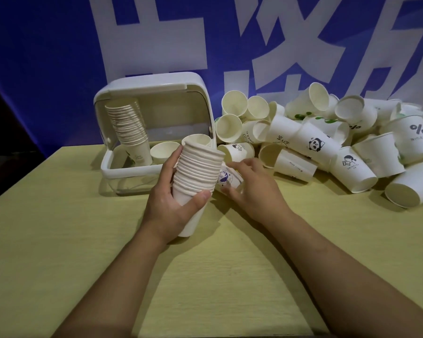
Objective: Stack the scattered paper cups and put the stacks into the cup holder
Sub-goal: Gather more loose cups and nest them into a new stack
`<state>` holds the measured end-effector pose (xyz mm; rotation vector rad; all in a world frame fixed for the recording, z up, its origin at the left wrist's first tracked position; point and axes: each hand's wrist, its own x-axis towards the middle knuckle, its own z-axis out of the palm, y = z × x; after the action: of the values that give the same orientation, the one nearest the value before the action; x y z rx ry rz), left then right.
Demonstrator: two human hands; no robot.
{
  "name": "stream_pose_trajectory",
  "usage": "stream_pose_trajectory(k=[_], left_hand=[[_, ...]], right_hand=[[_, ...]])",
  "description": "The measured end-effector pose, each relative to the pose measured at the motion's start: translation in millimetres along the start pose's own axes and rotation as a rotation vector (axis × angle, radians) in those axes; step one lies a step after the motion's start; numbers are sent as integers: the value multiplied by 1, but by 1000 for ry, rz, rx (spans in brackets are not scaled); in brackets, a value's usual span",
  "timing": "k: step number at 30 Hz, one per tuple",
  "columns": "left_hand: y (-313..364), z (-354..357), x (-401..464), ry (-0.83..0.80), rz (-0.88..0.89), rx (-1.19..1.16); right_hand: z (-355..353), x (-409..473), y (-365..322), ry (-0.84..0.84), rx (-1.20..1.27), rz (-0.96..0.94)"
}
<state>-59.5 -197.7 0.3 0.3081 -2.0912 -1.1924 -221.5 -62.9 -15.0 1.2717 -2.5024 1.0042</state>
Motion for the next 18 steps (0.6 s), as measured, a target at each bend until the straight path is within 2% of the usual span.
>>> stream_pose_trajectory(k=[4, 6, 9, 11, 14, 18], left_hand=[[0, 1, 0, -23, 18, 18], [-1, 0, 0, -29, 18, 9], [0, 2, -2, -71, 40, 44], [3, 5, -5, -132, 42, 108], [12, 12, -7, -210, 46, 241], [26, 24, -3, -305, 116, 408]], right_hand=[[-5, 2, 1, -36, 37, 61], [-18, 3, 3, 49, 113, 125], [-45, 0, 7, 274, 462, 194], [-60, -6, 6, 345, 684, 211], [-70, -15, 2, 365, 808, 128], [-72, -20, -2, 232, 770, -61]])
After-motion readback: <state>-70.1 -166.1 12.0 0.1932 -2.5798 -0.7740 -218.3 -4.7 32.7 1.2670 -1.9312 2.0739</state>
